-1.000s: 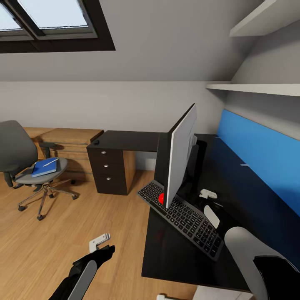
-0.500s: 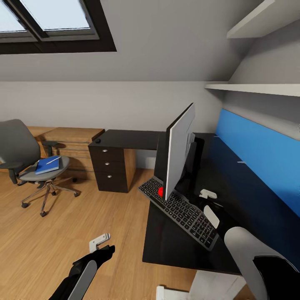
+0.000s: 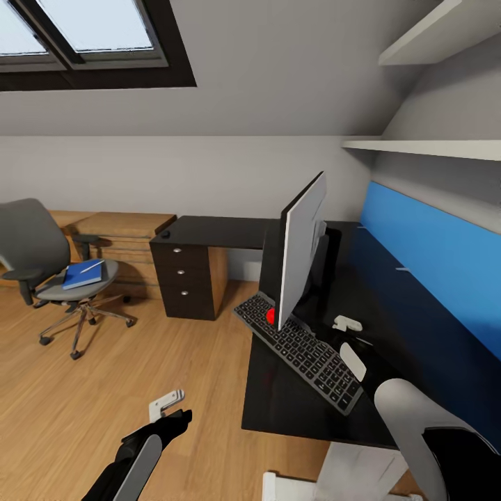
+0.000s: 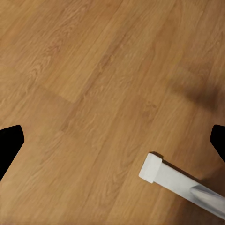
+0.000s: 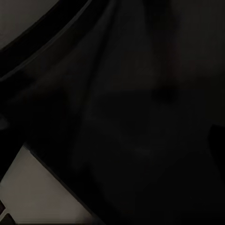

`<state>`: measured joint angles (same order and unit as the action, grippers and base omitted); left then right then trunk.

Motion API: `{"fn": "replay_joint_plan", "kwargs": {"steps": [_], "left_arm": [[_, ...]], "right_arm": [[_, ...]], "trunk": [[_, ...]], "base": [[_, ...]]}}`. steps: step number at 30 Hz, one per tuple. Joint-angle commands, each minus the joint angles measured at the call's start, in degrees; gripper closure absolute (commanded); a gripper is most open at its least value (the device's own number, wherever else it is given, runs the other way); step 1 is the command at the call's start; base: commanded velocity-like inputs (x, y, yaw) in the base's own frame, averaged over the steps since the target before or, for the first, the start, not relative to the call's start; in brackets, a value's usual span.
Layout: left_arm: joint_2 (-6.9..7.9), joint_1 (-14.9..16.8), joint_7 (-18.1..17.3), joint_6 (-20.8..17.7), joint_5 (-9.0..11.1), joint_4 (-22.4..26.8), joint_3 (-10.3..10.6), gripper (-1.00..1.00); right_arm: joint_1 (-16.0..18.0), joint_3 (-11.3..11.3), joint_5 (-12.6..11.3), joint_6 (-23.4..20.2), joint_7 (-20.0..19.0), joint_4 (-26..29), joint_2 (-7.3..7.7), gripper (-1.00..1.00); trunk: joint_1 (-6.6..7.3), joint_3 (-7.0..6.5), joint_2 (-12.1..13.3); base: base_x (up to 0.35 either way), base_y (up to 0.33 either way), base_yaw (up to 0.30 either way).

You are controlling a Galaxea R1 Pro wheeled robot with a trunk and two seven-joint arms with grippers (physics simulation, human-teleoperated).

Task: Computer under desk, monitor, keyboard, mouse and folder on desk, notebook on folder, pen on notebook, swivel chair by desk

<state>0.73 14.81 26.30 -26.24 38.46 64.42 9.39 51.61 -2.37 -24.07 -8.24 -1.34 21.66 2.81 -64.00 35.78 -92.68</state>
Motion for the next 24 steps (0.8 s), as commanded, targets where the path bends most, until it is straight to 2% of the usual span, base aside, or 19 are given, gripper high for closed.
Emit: {"fn": "replay_joint_plan", "kwargs": {"steps": [1,12,18,24], "left_arm": [[0.07,0.0,0.6,0.0,0.6,0.1,0.2,-1.0],[0.07,0.0,0.6,0.0,0.6,-0.3,0.3,-1.0],[0.07,0.0,0.6,0.0,0.6,-0.3,0.3,-1.0],[0.07,0.0,0.6,0.0,0.6,-0.5,0.3,-1.0]], "right_arm": [[0.0,-0.2,-0.7,-0.5,0.1,-4.1,0.03,-1.0],[0.0,-0.2,-0.7,-0.4,0.1,-4.1,-0.09,-1.0],[0.0,-0.3,2.4,-0.3,0.1,-4.2,-0.33,-1.0],[0.0,-0.3,2.7,-0.3,0.2,-4.2,-0.35,-1.0]], "trunk": [[0.01,0.07,0.0],[0.01,0.07,0.0],[0.01,0.07,0.0],[0.01,0.07,0.0]], "base": [[-0.079,0.022,0.0],[-0.133,0.058,0.0],[-0.195,0.089,0.0],[-0.227,0.058,0.0]]}}
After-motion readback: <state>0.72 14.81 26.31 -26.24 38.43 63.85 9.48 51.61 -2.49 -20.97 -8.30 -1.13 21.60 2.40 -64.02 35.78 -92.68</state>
